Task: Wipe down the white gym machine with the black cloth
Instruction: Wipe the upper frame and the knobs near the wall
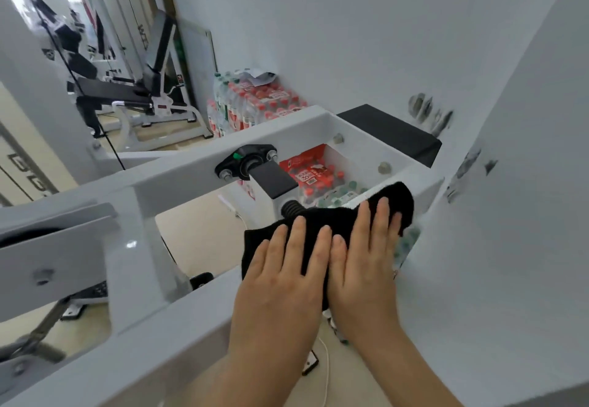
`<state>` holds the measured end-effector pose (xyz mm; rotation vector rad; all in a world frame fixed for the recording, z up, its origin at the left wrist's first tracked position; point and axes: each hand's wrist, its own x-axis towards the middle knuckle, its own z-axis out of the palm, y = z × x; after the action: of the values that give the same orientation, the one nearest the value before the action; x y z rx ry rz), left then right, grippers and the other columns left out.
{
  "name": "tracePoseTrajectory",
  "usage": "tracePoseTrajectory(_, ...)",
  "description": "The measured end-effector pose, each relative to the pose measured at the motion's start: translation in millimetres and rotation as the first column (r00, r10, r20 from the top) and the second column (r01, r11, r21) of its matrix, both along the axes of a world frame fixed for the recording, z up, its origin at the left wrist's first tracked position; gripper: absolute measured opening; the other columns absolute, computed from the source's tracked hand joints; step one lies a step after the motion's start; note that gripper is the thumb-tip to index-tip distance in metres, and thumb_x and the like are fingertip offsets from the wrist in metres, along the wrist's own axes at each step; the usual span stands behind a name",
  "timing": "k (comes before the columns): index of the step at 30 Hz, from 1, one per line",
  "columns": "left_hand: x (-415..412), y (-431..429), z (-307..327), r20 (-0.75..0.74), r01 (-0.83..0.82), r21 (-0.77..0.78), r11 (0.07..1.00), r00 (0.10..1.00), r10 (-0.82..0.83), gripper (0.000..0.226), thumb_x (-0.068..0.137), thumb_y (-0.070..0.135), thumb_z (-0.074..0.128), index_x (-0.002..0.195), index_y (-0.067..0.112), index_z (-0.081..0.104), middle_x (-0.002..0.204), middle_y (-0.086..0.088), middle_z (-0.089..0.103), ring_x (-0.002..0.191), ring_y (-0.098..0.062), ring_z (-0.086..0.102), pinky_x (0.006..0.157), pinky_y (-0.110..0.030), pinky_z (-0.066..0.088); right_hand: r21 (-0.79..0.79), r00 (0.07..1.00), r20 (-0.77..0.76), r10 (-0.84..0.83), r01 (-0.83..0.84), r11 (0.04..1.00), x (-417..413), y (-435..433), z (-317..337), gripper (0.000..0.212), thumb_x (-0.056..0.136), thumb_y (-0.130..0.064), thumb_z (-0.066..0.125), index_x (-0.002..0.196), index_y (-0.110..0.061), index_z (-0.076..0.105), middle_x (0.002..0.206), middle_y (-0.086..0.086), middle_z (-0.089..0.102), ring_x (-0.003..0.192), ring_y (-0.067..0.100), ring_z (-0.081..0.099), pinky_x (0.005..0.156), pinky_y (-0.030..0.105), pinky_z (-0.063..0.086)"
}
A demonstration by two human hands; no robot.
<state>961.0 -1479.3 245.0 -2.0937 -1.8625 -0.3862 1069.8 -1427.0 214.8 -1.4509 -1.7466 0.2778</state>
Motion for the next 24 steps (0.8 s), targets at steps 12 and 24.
tracePoseTrajectory(12, -90.8, -111.6, 6.9, -0.009, -0.028, -0.191, 0.981, 1.000, 0.026, 0.060, 0.094, 0.042, 0.031, 0.150, 0.025, 0.034, 0.155, 0.000, 0.037, 0.143, -0.019, 0.035, 0.116, -0.035, 0.025, -0.396, 0.226, -0.917, -0.329, -0.611, 0.685, -97.7, -122.1, 3.7, 0.044, 0.098, -0.050, 0.049, 0.137, -0.030, 0.052, 0.117, -0.012, 0.070, 0.105, 0.007, 0.068, 0.080, 0.026, 0.054)
tracePoseTrajectory(24, -71.4, -28.1, 32.6, 0.089, 0.159, -0.376, 0.913, 0.987, -0.136, 0.087, 0.092, 0.044, 0.050, 0.155, 0.024, -0.006, 0.163, 0.008, 0.009, 0.145, -0.014, 0.024, 0.110, -0.033, 0.034, -0.431, -0.041, -0.891, -0.452, -0.236, 0.871, -104.5, -59.7, 21.8, 0.069, 0.063, -0.049, 0.084, 0.114, -0.005, 0.067, 0.100, 0.006, 0.076, 0.089, 0.022, 0.074, 0.084, 0.045, 0.060)
